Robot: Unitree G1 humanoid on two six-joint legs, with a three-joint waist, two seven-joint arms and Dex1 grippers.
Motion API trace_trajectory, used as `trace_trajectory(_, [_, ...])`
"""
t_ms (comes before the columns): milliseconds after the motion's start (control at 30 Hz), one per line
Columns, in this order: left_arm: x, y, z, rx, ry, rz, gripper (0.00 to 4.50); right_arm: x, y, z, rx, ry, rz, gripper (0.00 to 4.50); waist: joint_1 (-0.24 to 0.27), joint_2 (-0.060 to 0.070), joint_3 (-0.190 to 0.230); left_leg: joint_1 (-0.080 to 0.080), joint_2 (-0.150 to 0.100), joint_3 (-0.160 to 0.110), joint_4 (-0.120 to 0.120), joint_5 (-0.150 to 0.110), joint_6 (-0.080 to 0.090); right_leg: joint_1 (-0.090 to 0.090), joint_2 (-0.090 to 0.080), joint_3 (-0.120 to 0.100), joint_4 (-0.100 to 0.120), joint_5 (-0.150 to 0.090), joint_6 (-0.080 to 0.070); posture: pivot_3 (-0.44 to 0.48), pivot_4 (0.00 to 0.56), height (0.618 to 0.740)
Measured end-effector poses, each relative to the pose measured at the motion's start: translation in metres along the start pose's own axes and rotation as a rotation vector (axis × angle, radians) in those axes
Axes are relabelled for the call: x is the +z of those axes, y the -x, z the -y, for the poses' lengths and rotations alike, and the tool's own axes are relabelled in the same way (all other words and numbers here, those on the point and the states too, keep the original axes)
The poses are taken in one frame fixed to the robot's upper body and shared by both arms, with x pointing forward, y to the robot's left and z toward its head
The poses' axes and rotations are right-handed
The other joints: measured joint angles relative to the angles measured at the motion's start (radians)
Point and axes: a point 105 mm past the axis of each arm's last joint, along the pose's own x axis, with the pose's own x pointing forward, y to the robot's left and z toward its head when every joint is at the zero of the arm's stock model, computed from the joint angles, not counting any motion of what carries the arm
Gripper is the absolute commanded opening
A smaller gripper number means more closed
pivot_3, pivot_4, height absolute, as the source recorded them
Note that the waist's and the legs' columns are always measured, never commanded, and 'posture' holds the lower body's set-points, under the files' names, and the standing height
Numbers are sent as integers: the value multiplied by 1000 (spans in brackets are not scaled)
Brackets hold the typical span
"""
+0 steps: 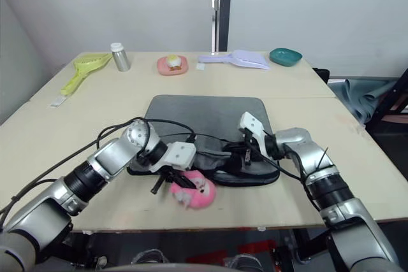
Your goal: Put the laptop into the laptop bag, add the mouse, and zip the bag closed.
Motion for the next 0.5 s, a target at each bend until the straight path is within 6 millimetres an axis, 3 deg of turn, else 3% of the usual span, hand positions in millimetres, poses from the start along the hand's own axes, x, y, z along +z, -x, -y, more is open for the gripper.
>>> trace_trajectory(267, [14,6,1,-65,375,303,208,3,1,-2,16,15,0,0,-3,-1,2,-2,0,1,0,0,0,-3,0,0,-2,0,0,0,150,740])
trace_trajectory(500, [22,-9,-7,-27,421,375,208,1,8,1,-6,11,-13,0,-1,0,4,-2,0,1,0,0,0,-3,0,0,-2,0,0,0,150,740])
